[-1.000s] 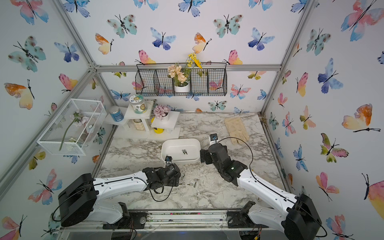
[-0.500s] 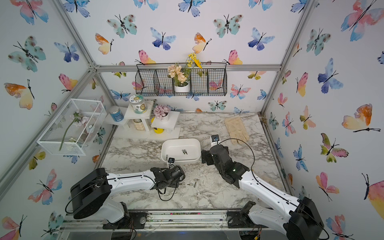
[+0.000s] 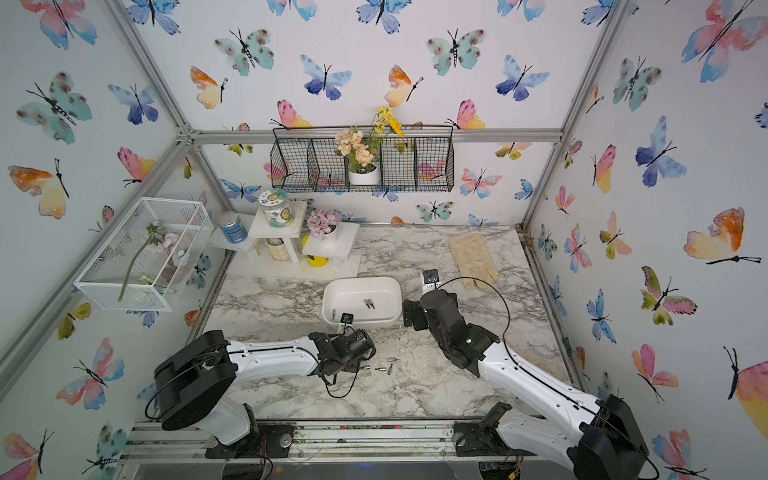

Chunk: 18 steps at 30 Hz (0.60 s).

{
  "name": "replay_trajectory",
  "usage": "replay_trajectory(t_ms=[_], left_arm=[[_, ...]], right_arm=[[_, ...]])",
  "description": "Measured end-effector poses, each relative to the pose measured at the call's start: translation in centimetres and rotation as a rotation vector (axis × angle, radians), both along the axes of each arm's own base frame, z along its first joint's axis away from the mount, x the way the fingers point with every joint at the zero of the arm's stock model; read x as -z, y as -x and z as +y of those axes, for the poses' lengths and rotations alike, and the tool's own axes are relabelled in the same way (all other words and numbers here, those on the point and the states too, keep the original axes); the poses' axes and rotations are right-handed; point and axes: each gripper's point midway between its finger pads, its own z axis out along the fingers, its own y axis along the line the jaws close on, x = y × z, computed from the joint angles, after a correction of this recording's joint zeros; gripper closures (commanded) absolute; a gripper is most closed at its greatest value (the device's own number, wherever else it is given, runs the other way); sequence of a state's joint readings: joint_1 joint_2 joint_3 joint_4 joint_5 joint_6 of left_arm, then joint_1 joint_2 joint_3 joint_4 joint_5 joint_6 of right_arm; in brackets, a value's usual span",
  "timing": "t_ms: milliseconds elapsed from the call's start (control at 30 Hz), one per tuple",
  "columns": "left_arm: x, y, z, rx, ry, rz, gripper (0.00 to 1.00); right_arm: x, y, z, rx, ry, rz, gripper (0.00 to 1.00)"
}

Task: Put the bit on the desktop into the storage box
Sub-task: Pick up the screwdriver bit from the center of the board.

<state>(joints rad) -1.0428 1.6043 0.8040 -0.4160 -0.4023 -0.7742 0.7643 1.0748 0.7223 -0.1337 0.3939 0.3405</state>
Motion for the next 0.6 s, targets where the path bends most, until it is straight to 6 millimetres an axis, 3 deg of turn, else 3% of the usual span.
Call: replay_trajectory(t_ms=[600], left_arm=[[0.14, -0.13, -0.22, -0.008, 0.014, -0.006, 0.55]], right_arm=[[0.29, 0.1, -0.09, 0.0, 0.004, 0.005, 0.02]])
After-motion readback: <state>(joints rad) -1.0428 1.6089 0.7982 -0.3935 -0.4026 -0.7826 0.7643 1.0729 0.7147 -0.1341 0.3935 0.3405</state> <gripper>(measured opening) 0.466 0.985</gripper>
